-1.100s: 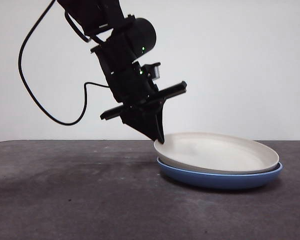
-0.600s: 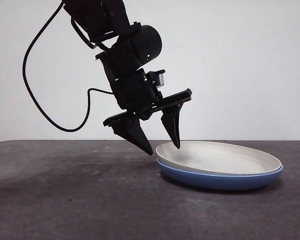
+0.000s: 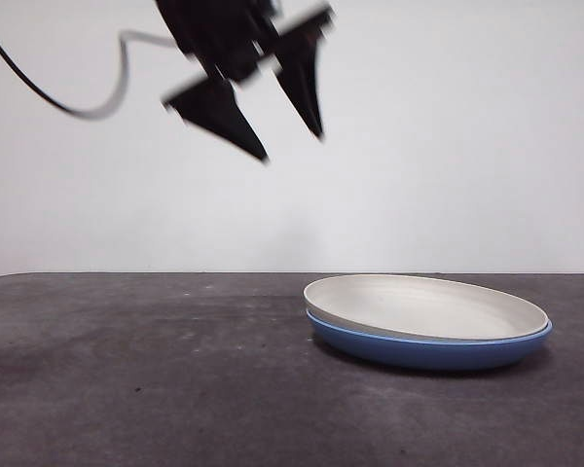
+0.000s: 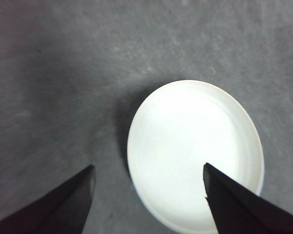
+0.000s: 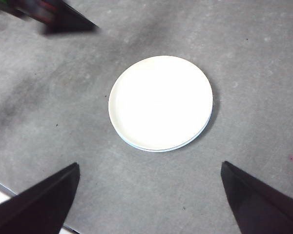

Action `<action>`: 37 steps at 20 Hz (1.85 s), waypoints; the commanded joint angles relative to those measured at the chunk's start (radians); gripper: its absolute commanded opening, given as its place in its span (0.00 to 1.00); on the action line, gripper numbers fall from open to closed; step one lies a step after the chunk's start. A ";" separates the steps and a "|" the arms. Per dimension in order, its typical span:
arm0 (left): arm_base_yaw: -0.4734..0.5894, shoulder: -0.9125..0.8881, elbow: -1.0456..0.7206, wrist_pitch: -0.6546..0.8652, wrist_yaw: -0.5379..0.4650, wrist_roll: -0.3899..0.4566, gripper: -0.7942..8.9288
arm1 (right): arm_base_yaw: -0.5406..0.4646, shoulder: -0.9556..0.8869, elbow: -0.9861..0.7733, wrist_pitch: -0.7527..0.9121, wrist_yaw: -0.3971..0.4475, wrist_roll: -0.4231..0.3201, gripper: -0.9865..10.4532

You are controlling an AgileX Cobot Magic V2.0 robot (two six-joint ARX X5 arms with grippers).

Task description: Pick up the white plate, put it on the blue plate, put it on desk

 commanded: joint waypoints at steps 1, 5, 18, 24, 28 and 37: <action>0.024 -0.066 0.024 -0.063 0.003 0.034 0.45 | 0.004 0.011 0.017 0.007 0.005 0.007 0.49; 0.081 -0.218 -0.046 -0.150 0.005 0.082 0.44 | 0.004 0.039 0.015 0.008 0.015 0.007 0.49; 0.105 -0.698 -0.527 -0.114 0.467 0.142 0.43 | 0.004 0.114 0.008 0.010 0.022 0.010 0.49; 0.105 -0.703 -0.527 -0.114 0.467 0.142 0.43 | 0.004 0.121 -0.029 0.010 0.023 0.031 0.49; 0.105 -0.703 -0.527 -0.114 0.467 0.149 0.43 | 0.003 0.156 -0.149 0.144 0.024 0.097 0.45; 0.105 -0.703 -0.527 -0.114 0.466 0.148 0.43 | 0.002 0.479 -0.346 0.564 0.026 0.198 0.45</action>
